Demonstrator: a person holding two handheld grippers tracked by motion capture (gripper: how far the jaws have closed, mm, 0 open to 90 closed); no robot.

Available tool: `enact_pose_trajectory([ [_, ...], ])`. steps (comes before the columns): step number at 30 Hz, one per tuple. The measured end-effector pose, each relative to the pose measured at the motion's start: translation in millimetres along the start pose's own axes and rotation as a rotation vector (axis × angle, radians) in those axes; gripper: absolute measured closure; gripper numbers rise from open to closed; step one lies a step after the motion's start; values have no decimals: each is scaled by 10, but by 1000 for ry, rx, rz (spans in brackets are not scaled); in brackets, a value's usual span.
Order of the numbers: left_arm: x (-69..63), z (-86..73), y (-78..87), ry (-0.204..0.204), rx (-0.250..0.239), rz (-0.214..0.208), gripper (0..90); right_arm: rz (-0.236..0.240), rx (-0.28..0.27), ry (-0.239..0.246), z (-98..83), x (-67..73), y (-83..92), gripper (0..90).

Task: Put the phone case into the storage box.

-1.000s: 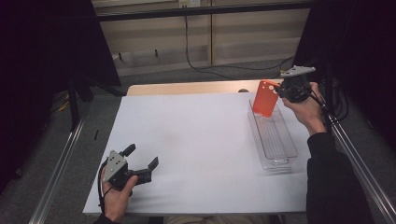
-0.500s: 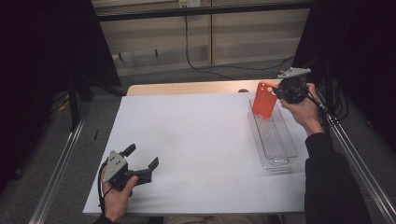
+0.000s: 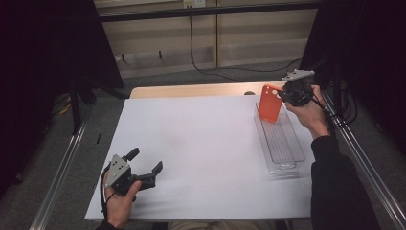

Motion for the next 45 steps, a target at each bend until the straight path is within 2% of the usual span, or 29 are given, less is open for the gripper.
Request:
enact_pose_trajectory([
  [10,-3,0,-5,-4,1,-5,24,10,12,-11,30,-54,-67,786],
  [23,-1,-1,-4,-5,2,-6,24,33,18,-14,116,-52,-145,748],
  [34,-6,-2,-4,0,0,-4,25,18,36,-1,147,-64,-204,730],
  [45,-2,-8,-8,0,2,-6,25,7,36,-16,152,-93,-290,701],
])
Point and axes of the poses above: each handheld gripper's, and its own axes: y roughly backward along the jaws, z roughly out of its top, x roughly to its left, the point moved 3 cm from there along -y, roughly forward along the jaws, and after that the axes turned 3 degrees about y, right-handed, at the moved point
